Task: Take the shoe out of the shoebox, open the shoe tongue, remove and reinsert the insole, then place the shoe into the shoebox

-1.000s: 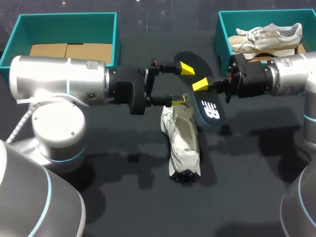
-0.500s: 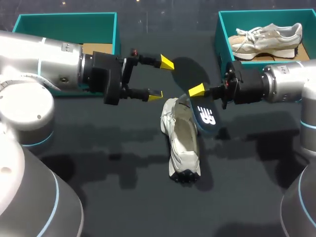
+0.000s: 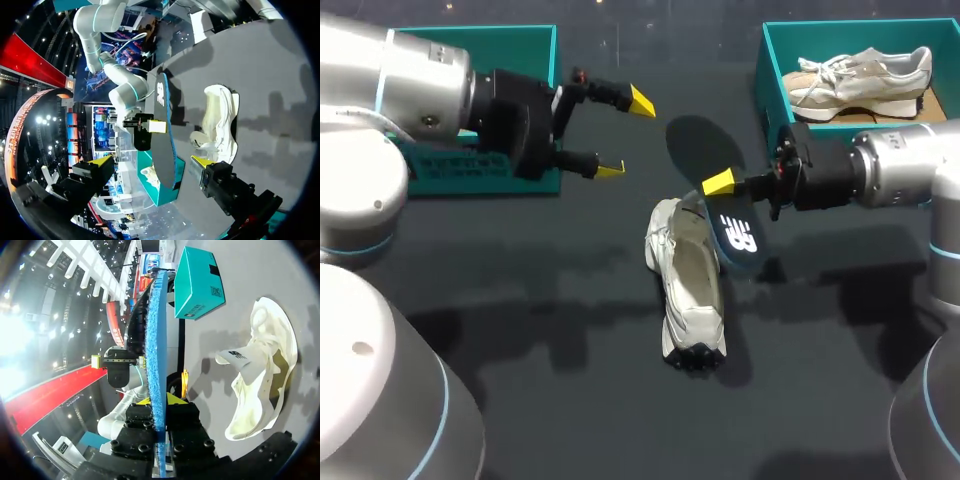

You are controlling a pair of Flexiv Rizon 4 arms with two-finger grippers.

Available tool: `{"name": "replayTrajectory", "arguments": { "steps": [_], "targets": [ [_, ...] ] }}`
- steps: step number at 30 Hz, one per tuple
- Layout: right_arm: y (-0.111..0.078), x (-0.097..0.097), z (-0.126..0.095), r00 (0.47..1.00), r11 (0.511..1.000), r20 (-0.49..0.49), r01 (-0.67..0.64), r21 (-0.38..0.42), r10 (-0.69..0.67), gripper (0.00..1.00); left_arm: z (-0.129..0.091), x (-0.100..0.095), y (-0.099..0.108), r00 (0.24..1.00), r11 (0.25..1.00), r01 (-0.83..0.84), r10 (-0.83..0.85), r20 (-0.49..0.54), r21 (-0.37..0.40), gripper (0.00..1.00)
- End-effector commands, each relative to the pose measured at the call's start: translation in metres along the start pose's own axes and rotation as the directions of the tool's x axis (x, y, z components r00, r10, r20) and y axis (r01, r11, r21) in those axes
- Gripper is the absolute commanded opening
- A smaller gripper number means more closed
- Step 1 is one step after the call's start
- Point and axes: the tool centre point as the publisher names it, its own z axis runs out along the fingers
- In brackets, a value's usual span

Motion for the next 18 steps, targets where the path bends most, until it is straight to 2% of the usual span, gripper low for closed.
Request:
{"name": "replayTrajectory", "arguments": {
  "steps": [1,3,4,6,8,18],
  "targets": [
    [-0.001,0.000,0.000,1.000,1.000,0.001,0.000,0.000,0.000,0.00,-0.009,-0.018,0.011,0.977,1.000,0.009,-0.011,-0.214,-0.009,1.00],
    [-0.001,0.000,0.000,1.000,1.000,0.001,0.000,0.000,0.000,0.00,-0.010,-0.024,0.015,0.969,1.000,0.026,-0.023,-0.246,0.010,1.00],
    [-0.001,0.000,0.000,1.000,1.000,0.001,0.000,0.000,0.000,0.00,-0.010,-0.026,0.016,0.960,1.000,0.020,-0.022,-0.279,-0.008,1.00],
    [-0.001,0.000,0.000,1.000,1.000,0.001,0.000,0.000,0.000,0.00,-0.009,-0.034,0.020,0.943,0.999,0.035,-0.024,-0.331,0.028,1.00],
    [-0.001,0.000,0.000,1.000,1.000,0.001,0.000,0.000,0.000,0.00,-0.016,-0.044,0.022,0.930,0.997,-0.071,0.065,-0.362,-0.004,1.00],
    [-0.001,0.000,0.000,1.000,1.000,0.001,0.000,0.000,0.000,0.00,-0.016,-0.044,0.022,0.930,0.997,-0.071,0.065,-0.362,-0.004,1.00]
  ]
}}
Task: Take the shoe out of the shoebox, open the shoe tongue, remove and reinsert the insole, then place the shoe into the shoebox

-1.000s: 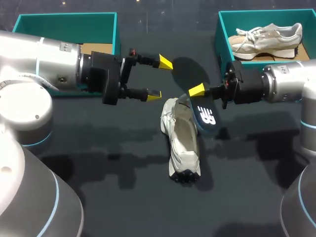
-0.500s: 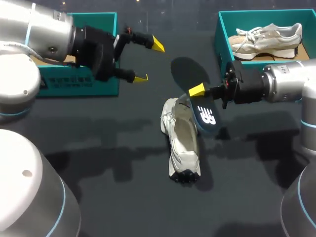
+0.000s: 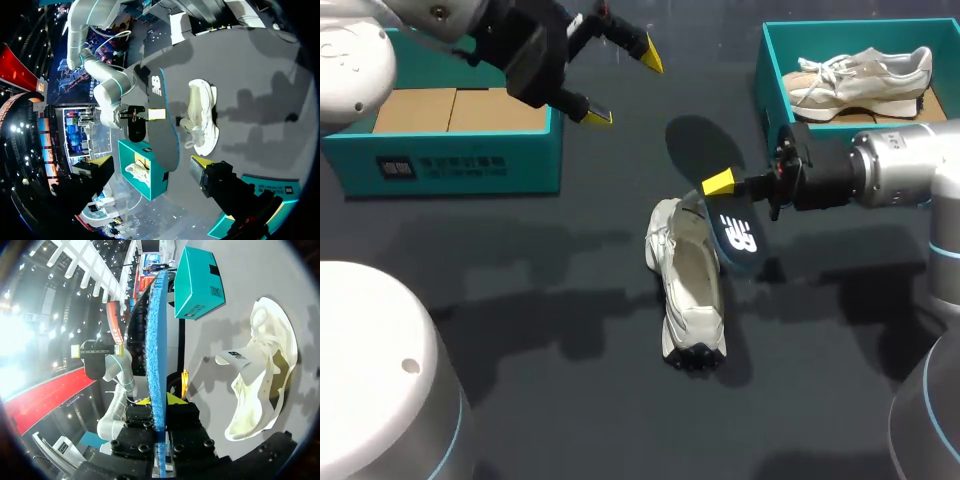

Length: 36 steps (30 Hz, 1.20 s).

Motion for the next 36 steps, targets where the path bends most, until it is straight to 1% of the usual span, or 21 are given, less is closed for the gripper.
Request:
{"name": "replayTrajectory", "arguments": {
  "steps": [1,3,4,5,6,7,8,9,10,11,12,14,15,17,18,19,24,27,28,32,36],
  "targets": [
    [-0.001,0.000,0.000,1.000,1.000,0.001,-0.001,-0.001,0.001,0.00,0.000,-0.002,0.001,0.996,1.000,0.000,0.000,-0.085,0.000,1.00],
    [-0.001,0.000,0.000,1.000,1.000,0.001,-0.001,-0.001,0.001,0.00,0.000,-0.002,0.001,0.996,1.000,0.000,0.000,-0.085,0.000,1.00],
    [-0.001,0.000,0.000,1.000,1.000,0.001,-0.001,-0.001,0.001,0.00,0.000,-0.006,0.003,0.994,1.000,0.011,-0.011,-0.107,0.002,1.00],
    [-0.001,0.000,0.000,1.000,1.000,0.000,0.003,-0.008,-0.003,0.00,-0.001,-0.011,0.005,0.987,0.999,0.035,-0.035,-0.159,-0.009,1.00],
    [-0.002,0.000,0.001,1.000,1.000,-0.004,0.008,-0.012,-0.008,0.00,0.000,-0.015,0.008,0.981,0.999,0.053,-0.055,-0.185,-0.012,1.00],
    [-0.002,0.000,0.003,1.000,1.000,-0.008,0.016,-0.010,-0.016,0.00,-0.002,-0.017,0.009,0.982,0.999,0.050,-0.048,-0.183,0.010,1.00],
    [-0.002,-0.001,0.006,1.000,1.000,-0.008,0.018,-0.011,-0.018,0.00,-0.001,-0.022,0.013,0.960,0.996,0.082,-0.086,-0.265,-0.026,1.00],
    [-0.002,-0.002,0.008,1.000,1.000,-0.007,0.018,-0.011,-0.018,0.00,0.000,-0.024,0.014,0.960,0.996,0.080,-0.085,-0.266,-0.028,1.00],
    [-0.002,-0.005,0.011,1.000,1.000,-0.010,0.017,-0.006,-0.017,0.00,-0.002,-0.028,0.015,0.952,0.996,0.085,-0.088,-0.293,-0.020,1.00],
    [-0.002,-0.007,0.013,1.000,1.000,-0.012,0.014,-0.004,-0.015,0.00,0.000,-0.032,0.016,0.936,0.994,0.100,-0.106,-0.336,-0.035,1.00],
    [-0.001,-0.010,0.014,1.000,1.000,-0.015,0.010,-0.001,-0.010,0.00,-0.001,-0.034,0.017,0.933,0.996,0.088,-0.092,-0.348,-0.029,1.00],
    [-0.002,-0.013,0.015,1.000,1.000,-0.022,0.008,-0.003,-0.008,0.00,0.002,-0.039,0.020,0.907,0.993,0.105,-0.119,-0.404,-0.055,1.00],
    [-0.002,-0.014,0.015,1.000,1.000,-0.025,0.009,-0.003,-0.009,0.00,0.002,-0.040,0.020,0.909,0.995,0.092,-0.103,-0.404,-0.045,1.00],
    [-0.004,-0.015,0.016,1.000,1.000,-0.027,0.007,-0.007,-0.007,0.00,0.004,-0.045,0.023,0.872,0.994,0.094,-0.108,-0.477,-0.054,1.00],
    [-0.004,-0.015,0.016,1.000,1.000,-0.027,0.007,-0.007,-0.007,0.00,0.005,-0.047,0.025,0.862,0.993,0.111,-0.110,-0.495,-0.029,1.00],
    [-0.004,-0.015,0.016,1.000,1.000,-0.027,0.007,-0.007,-0.007,0.00,0.006,-0.048,0.028,0.839,0.992,0.118,-0.119,-0.531,-0.036,1.00],
    [-0.004,-0.015,0.016,1.000,1.000,-0.027,0.007,-0.007,-0.007,0.00,0.011,-0.053,0.035,0.764,0.993,0.120,-0.101,-0.637,-0.014,1.00],
    [-0.004,-0.015,0.016,1.000,1.000,-0.027,0.007,-0.007,-0.007,0.00,0.013,-0.054,0.038,0.710,0.995,0.100,-0.083,-0.699,-0.017,1.00],
    [-0.004,-0.015,0.016,1.000,1.000,-0.027,0.007,-0.007,-0.007,0.00,0.014,-0.055,0.038,0.693,0.996,0.089,-0.069,-0.718,-0.011,1.00],
    [-0.004,-0.015,0.016,1.000,1.000,-0.027,0.007,-0.007,-0.007,0.00,0.019,-0.055,0.037,0.625,0.996,0.077,-0.078,-0.777,-0.038,1.00],
    [-0.004,-0.015,0.016,1.000,1.000,-0.027,0.007,-0.007,-0.007,0.00,0.024,-0.055,0.035,0.582,0.997,0.062,-0.072,-0.810,-0.044,1.00]
  ]
}}
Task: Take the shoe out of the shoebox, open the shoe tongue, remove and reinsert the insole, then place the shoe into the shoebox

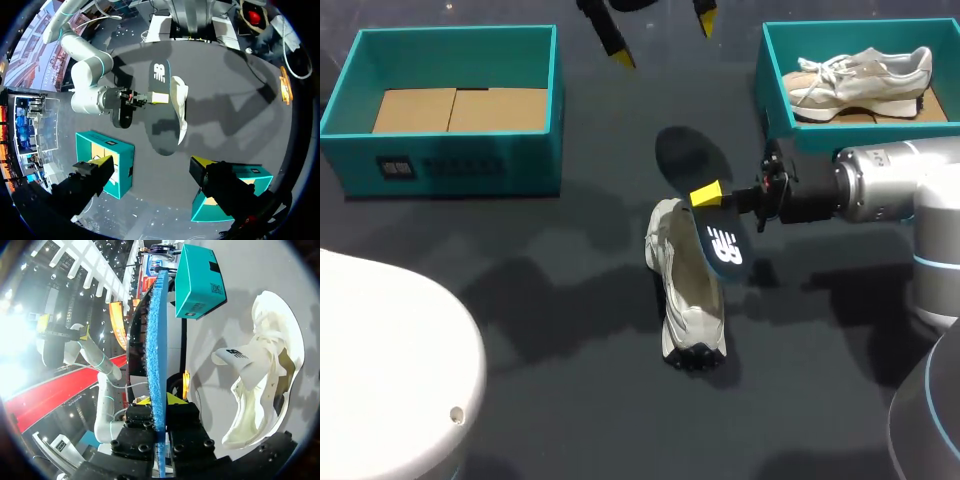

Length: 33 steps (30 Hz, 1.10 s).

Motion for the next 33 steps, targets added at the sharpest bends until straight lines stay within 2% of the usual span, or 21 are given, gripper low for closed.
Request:
{"name": "replayTrajectory", "arguments": {
  "steps": [1,10,16,26,33],
  "targets": [
    [-0.001,0.000,0.000,1.000,1.000,0.003,-0.001,0.000,0.001,0.00,0.003,-0.008,-0.002,0.912,1.000,-0.003,0.000,-0.410,-0.006,1.00],
    [-0.001,0.000,0.000,1.000,1.000,0.003,-0.001,0.000,0.001,0.00,0.013,-0.012,-0.001,0.885,1.000,0.021,-0.018,-0.464,0.001,1.00],
    [-0.001,0.000,0.000,1.000,1.000,0.003,-0.001,0.000,0.001,0.00,0.020,-0.012,-0.001,0.896,0.999,0.045,-0.038,-0.443,0.004,1.00],
    [-0.001,0.000,0.000,1.000,1.000,0.003,-0.001,0.000,0.001,0.00,0.005,0.004,-0.005,0.968,0.997,0.065,-0.054,-0.246,0.037,1.00],
    [-0.001,0.000,0.000,1.000,1.000,0.003,-0.001,0.000,0.001,0.00,-0.008,0.021,-0.007,0.993,0.991,0.113,-0.110,-0.037,0.071,1.00]
  ]
}}
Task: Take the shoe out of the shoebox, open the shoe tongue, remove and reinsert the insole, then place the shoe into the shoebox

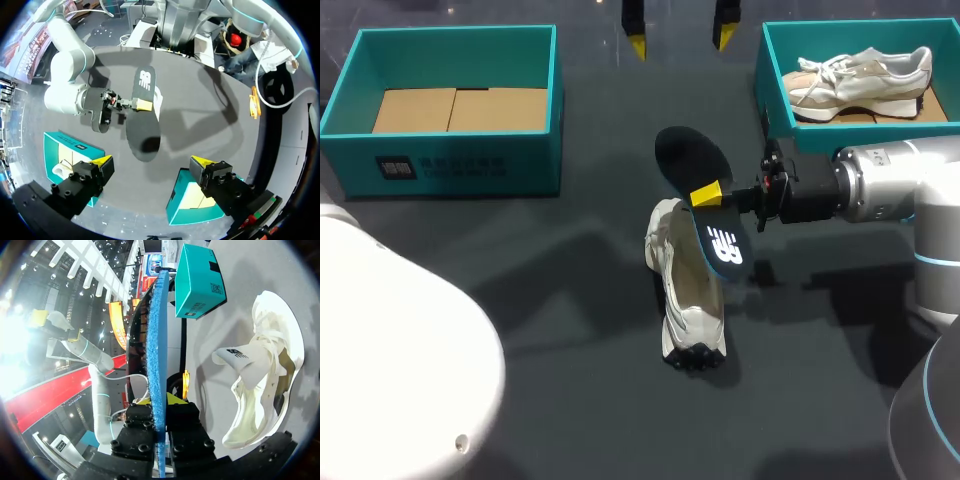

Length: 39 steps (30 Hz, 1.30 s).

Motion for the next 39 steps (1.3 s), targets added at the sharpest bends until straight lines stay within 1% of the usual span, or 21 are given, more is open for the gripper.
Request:
{"name": "replayTrajectory", "arguments": {
  "steps": [1,5,7,10,14,16,17,19,23,37,38,39],
  "targets": [
    [-0.001,0.000,0.001,1.000,1.000,0.001,0.000,-0.001,0.000,0.00,0.004,0.027,0.001,0.951,1.000,0.013,-0.020,0.308,0.026,1.00],
    [-0.001,0.000,0.001,1.000,1.000,0.001,0.000,-0.001,0.000,0.00,0.009,0.032,-0.001,0.917,0.998,0.014,-0.041,0.398,0.068,1.00],
    [-0.001,0.000,0.001,1.000,1.000,0.001,0.000,-0.001,0.000,0.00,0.010,0.035,-0.003,0.895,0.997,0.005,-0.039,0.444,0.078,1.00],
    [-0.001,0.000,0.001,1.000,1.000,0.001,0.000,-0.001,0.000,0.00,0.014,0.039,-0.007,0.848,0.996,-0.007,-0.043,0.528,0.093,1.00],
    [-0.001,0.000,0.001,1.000,1.000,0.001,0.000,-0.001,0.000,0.00,0.023,0.041,-0.013,0.793,0.994,-0.003,-0.065,0.605,0.110,1.00],
    [-0.001,0.000,0.001,1.000,1.000,0.001,0.000,-0.001,0.000,0.00,0.027,0.042,-0.015,0.762,0.992,-0.008,-0.075,0.643,0.126,1.00],
    [-0.001,0.000,0.001,1.000,1.000,0.001,0.000,-0.001,0.000,0.00,0.028,0.043,-0.016,0.744,0.994,-0.006,-0.071,0.665,0.113,1.00],
    [-0.001,0.000,0.001,1.000,1.000,0.001,0.000,-0.001,0.000,0.00,0.031,0.046,-0.018,0.713,0.992,-0.005,-0.083,0.696,0.124,1.00],
    [-0.001,0.000,0.001,1.000,1.000,0.001,0.000,-0.001,0.000,0.00,0.035,0.059,-0.015,0.607,0.986,-0.041,-0.102,0.788,0.159,1.00],
    [-0.001,0.000,0.001,1.000,1.000,0.001,0.000,-0.001,0.000,0.00,0.035,0.059,-0.015,0.607,0.986,-0.041,-0.102,0.788,0.159,1.00],
    [-0.001,0.000,0.001,1.000,1.000,0.001,0.000,-0.001,0.000,0.00,0.038,0.060,-0.017,0.583,0.992,-0.037,-0.076,0.809,0.120,1.00],
    [-0.001,0.000,0.001,1.000,1.000,0.001,0.000,-0.001,0.000,0.00,0.040,0.061,-0.019,0.566,0.993,-0.037,-0.071,0.822,0.112,1.00]
  ]
}}
